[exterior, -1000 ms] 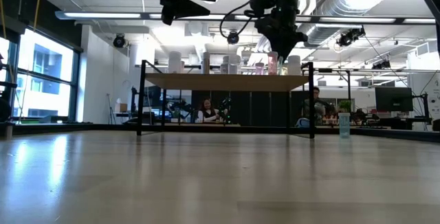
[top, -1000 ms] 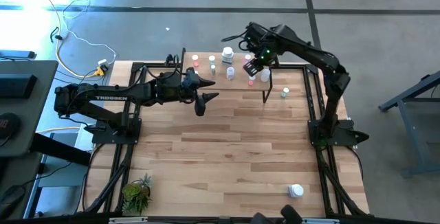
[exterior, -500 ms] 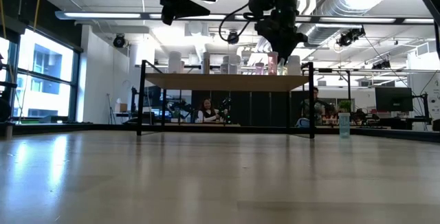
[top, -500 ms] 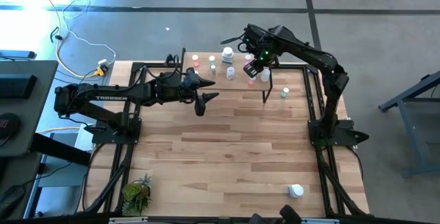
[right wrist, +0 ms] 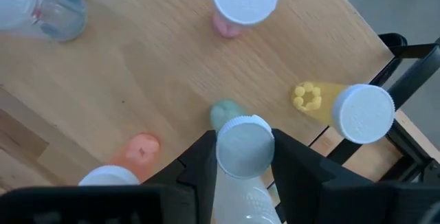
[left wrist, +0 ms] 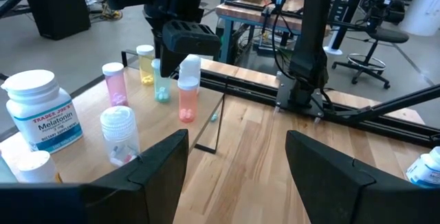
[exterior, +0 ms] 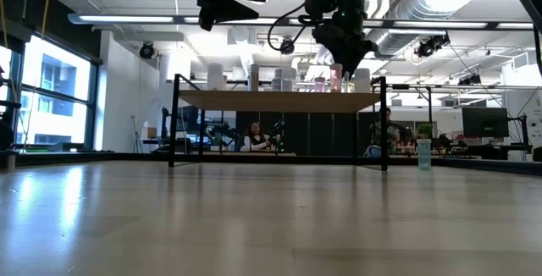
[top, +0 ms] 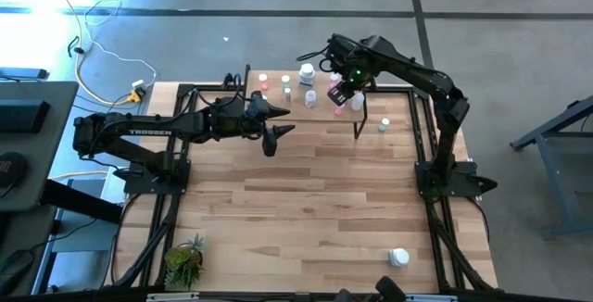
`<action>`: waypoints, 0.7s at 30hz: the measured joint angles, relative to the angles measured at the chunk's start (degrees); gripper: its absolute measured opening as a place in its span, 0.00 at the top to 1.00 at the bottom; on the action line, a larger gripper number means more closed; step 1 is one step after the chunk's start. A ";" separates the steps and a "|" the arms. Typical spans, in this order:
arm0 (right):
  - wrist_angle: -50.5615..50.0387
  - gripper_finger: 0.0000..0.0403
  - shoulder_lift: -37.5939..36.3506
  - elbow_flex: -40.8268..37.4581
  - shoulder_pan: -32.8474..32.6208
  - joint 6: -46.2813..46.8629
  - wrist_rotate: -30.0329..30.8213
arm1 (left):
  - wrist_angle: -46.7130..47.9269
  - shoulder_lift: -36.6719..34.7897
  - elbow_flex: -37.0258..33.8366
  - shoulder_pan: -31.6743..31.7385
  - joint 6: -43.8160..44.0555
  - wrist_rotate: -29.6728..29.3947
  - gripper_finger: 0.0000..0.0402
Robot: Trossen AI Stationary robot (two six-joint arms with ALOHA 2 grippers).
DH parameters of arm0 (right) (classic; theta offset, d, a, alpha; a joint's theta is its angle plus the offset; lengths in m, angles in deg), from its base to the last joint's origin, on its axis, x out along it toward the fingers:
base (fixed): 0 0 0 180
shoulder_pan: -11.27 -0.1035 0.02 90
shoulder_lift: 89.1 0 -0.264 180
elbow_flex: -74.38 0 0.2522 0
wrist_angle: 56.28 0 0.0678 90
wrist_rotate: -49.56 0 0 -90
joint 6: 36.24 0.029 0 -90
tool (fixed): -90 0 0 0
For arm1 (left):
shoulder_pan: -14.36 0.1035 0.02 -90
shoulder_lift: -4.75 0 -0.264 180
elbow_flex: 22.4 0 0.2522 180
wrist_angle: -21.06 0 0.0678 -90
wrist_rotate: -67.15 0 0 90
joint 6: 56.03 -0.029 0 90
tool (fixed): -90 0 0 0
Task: Pick and place medicine bottles onto shelf by color
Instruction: Put the blue pill bottle on the shelf, then put the white pill bottle on the shelf
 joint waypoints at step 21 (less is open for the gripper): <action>0.39 0.56 0.21 3.97 0.00 -1.29 -0.28 | 0.04 0.00 0.01 0.00 -0.01 -0.02 0.42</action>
